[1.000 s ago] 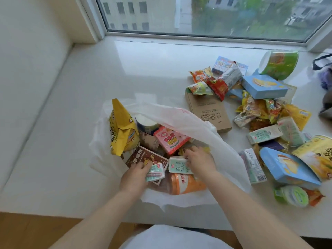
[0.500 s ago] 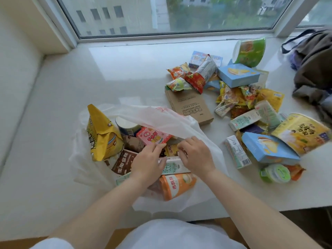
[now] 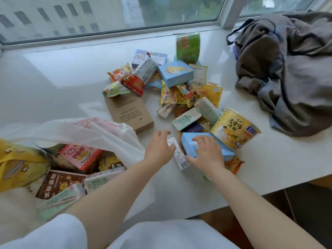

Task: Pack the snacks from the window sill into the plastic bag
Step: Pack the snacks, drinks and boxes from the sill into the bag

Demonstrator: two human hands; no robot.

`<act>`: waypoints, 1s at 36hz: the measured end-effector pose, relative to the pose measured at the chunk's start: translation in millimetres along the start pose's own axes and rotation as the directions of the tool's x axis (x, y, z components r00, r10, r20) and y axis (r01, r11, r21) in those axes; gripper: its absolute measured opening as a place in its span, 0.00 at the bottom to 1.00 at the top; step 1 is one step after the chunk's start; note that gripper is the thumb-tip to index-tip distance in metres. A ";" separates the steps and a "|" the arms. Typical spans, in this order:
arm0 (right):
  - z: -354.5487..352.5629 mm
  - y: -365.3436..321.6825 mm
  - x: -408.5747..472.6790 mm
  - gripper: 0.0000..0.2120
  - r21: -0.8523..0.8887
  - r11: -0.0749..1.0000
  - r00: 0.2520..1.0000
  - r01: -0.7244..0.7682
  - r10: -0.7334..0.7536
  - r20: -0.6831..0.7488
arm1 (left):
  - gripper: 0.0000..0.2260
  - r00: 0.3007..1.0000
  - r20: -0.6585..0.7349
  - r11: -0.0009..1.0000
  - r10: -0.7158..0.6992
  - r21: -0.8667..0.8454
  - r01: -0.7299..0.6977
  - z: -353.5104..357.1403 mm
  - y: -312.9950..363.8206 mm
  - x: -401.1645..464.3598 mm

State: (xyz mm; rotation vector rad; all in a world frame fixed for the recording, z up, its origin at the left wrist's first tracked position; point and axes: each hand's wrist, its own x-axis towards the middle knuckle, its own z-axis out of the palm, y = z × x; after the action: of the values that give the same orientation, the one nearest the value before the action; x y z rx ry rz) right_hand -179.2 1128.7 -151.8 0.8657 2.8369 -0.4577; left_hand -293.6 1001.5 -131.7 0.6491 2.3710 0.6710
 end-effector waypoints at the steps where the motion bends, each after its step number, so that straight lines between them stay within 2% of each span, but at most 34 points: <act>1: 1.3 10.4 0.6 0.33 -0.027 1.000 0.998 0.005 -0.003 0.068 | 0.23 0.997 0.029 0.997 -0.076 -0.016 0.077 10.5 5.6 6.8; 3: 3.1 25.9 1.3 0.37 -0.077 0.996 0.989 0.048 -0.037 0.141 | 0.25 0.966 0.078 0.963 -0.245 -0.093 0.252 29.7 11.7 19.7; 5: 3.6 39.7 2.3 0.37 -0.108 0.989 0.980 0.103 -0.082 0.180 | 0.25 0.915 0.115 0.899 -0.387 -0.173 0.402 45.9 11.2 31.3; 8: 1.4 56.6 5.1 0.33 -0.121 0.983 0.973 0.136 -0.109 0.201 | 0.27 0.846 0.128 0.810 -0.518 -0.246 0.533 64.4 4.2 43.0; 13: 0.6 68.3 9.9 0.30 -0.045 0.992 0.985 0.116 -0.109 0.133 | 0.25 0.794 0.170 0.730 -0.583 -0.318 0.605 87.5 -2.7 48.5; 18: -10.4 70.2 15.2 0.26 0.099 0.995 0.998 -0.028 0.023 0.051 | 0.23 0.729 0.145 0.638 -0.669 -0.390 0.664 90.3 -9.4 50.0; 22: -18.3 65.8 20.5 0.20 0.076 0.997 0.999 0.021 -0.023 0.031 | 0.18 0.687 0.214 0.546 -0.695 -0.465 0.697 93.4 -26.2 49.0; 24: -20.7 60.4 23.1 0.17 0.066 0.997 0.999 0.041 -0.042 0.011 | 0.17 0.687 0.239 0.512 -0.687 -0.511 0.690 96.2 -34.4 48.4; 28: -23.7 50.0 26.9 0.15 0.036 0.998 0.998 0.055 -0.055 -0.021 | 0.17 0.729 0.200 0.511 -0.655 -0.594 0.621 95.1 -32.7 41.0; 31: -28.3 42.6 29.7 0.16 0.053 0.998 0.998 0.041 -0.039 -0.040 | 0.15 0.776 0.164 0.505 -0.609 -0.674 0.539 86.7 -20.5 34.2; 36: -45.2 22.4 30.5 0.16 0.083 0.995 0.985 0.054 -0.039 -0.168 | 0.15 0.854 0.041 0.538 -0.519 -0.761 0.363 58.6 0.3 20.6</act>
State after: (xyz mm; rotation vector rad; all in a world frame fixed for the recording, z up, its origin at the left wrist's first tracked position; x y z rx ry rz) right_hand -193.7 1177.1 -121.4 0.8939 3.0154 -0.5440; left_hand -270.5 1031.6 -180.9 -0.4074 1.9902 1.3901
